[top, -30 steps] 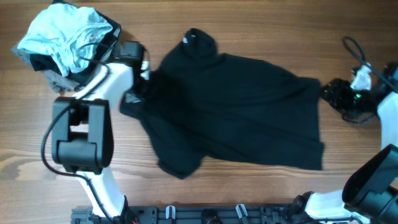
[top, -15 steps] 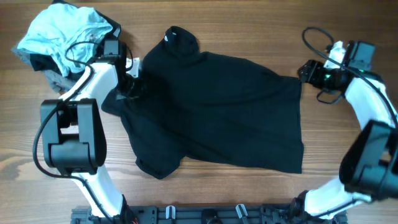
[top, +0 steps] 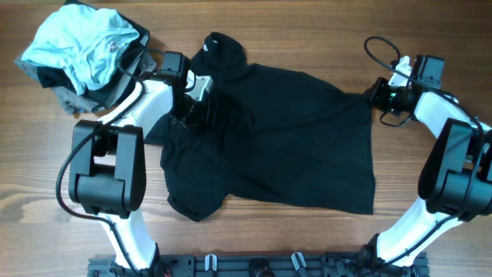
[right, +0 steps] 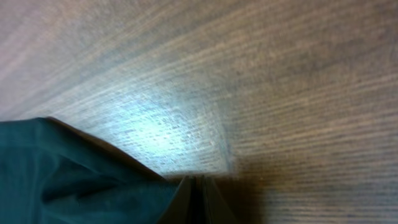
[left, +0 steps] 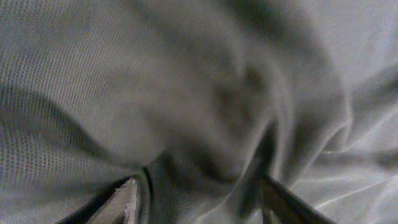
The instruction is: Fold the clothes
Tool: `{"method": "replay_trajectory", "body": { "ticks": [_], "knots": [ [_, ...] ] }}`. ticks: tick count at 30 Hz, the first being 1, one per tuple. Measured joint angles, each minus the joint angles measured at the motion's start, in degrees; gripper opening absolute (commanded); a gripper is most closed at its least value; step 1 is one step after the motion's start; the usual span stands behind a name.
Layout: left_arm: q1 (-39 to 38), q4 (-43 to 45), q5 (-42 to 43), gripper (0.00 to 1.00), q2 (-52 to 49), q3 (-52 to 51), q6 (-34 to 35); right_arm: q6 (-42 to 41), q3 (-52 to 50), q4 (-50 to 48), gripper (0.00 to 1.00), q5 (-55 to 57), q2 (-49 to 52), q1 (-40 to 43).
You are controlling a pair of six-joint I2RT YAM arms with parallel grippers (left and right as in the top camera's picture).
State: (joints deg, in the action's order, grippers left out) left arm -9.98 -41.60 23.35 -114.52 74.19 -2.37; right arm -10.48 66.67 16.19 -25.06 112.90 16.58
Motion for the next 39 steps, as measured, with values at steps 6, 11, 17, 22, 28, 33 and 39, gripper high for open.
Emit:
{"method": "replay_trajectory", "body": {
  "ticks": [6,11,17,22,28,33,39],
  "knots": [
    [0.81,-1.66,-2.49,0.84,0.44,0.00,0.07,0.00,2.25,-0.72,0.04,-0.90,-6.27,5.90],
    [1.18,-1.70,-2.47,0.91,0.61,0.02,0.07,-0.09,2.89,4.55,0.55,2.86,-7.80,8.96],
    [1.20,-1.86,-2.49,0.91,0.74,0.02,0.04,-0.15,2.91,7.30,0.70,8.15,-7.80,9.03],
    [1.81,-3.87,-1.31,0.41,0.85,0.92,0.02,3.26,2.91,9.33,0.64,2.14,-7.80,9.09],
    [1.84,7.10,1.77,0.32,2.71,5.60,0.02,4.74,2.97,20.90,0.56,-3.26,-7.80,9.09],
    [1.38,17.27,1.42,0.38,1.79,6.29,0.07,3.43,3.10,34.07,0.48,-2.05,-7.80,9.07],
    [1.36,25.46,0.96,0.21,-4.70,6.36,0.04,1.25,0.22,39.43,0.43,4.42,-7.80,9.09]
  ]
}}
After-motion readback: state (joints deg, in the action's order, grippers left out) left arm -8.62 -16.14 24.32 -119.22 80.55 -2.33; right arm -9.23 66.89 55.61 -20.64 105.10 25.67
